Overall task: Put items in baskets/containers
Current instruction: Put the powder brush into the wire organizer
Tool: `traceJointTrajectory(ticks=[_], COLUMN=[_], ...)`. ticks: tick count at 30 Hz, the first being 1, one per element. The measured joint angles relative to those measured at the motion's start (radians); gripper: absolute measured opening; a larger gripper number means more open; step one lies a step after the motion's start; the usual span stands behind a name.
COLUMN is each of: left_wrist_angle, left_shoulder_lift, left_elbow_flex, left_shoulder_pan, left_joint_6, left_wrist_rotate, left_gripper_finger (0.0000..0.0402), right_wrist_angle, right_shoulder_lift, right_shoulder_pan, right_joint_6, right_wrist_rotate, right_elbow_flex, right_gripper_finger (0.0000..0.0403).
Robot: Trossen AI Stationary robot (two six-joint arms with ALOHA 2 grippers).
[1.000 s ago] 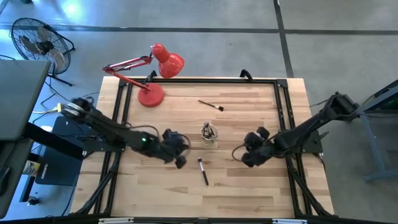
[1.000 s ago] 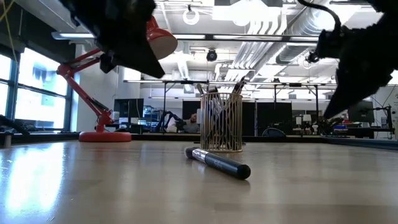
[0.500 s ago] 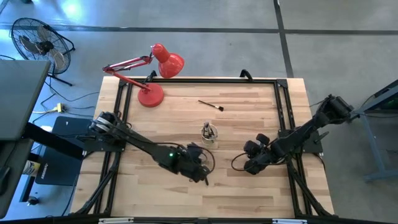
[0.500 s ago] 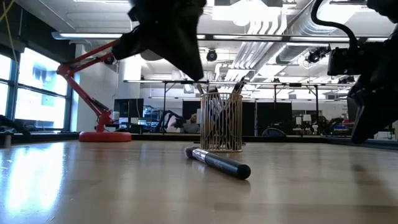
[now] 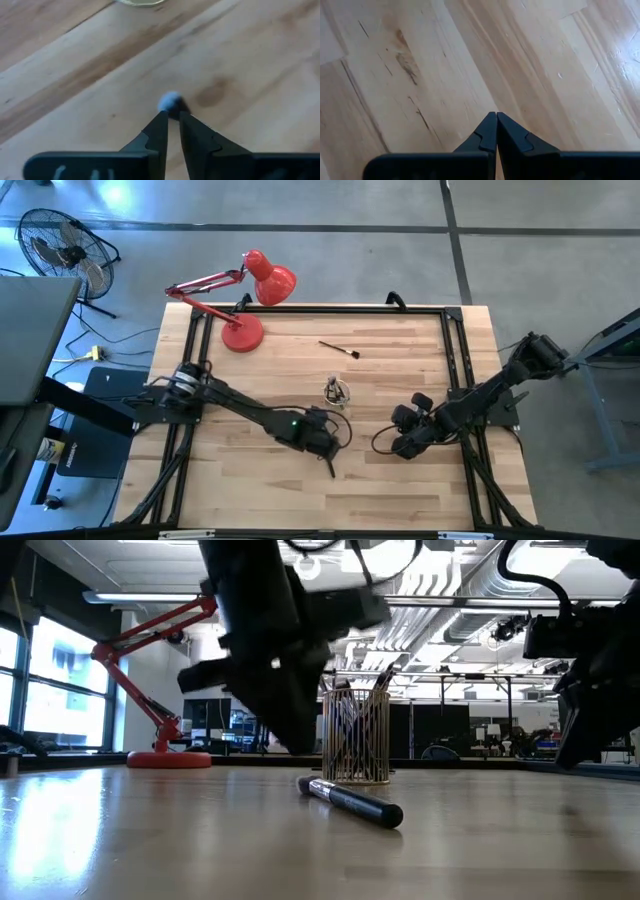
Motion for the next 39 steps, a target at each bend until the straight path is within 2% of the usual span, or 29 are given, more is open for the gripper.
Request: traceJointTrajectory(ticks=[6,15,25,32,39], left_wrist_angle=[-0.001,0.029,0.087,0.074,0.06], left_shoulder_lift=[0.01,0.011,0.046,0.072,0.094], left_elbow_flex=[0.0,0.0,0.002,0.0,0.004], left_shoulder_pan=[0.024,0.025,0.047,0.051,0.051], left_joint_6=[0.0,-0.005,-0.002,0.0,-0.001], left_wrist_rotate=[0.036,0.027,0.02,0.091,0.114], left_gripper_finger=[0.0093,0.015,0.0154,0.0154,0.015], right_wrist_angle=[0.001,0.001,0.007,0.009,0.011], right_shoulder_lift=[0.0,0.0,0.0,0.001,0.0], right_shoulder_pan=[0.0,0.0,0.0,0.0,0.0], right_joint_6=[0.0,0.0,0.0,0.0,0.0], right_wrist_rotate=[0.0,0.011,0.033,0.039,0.045], right_elbow_flex=[0.0,0.0,0.0,0.0,0.0], right_gripper_finger=[0.0001,0.0002,0.0003,0.0001,0.0006])
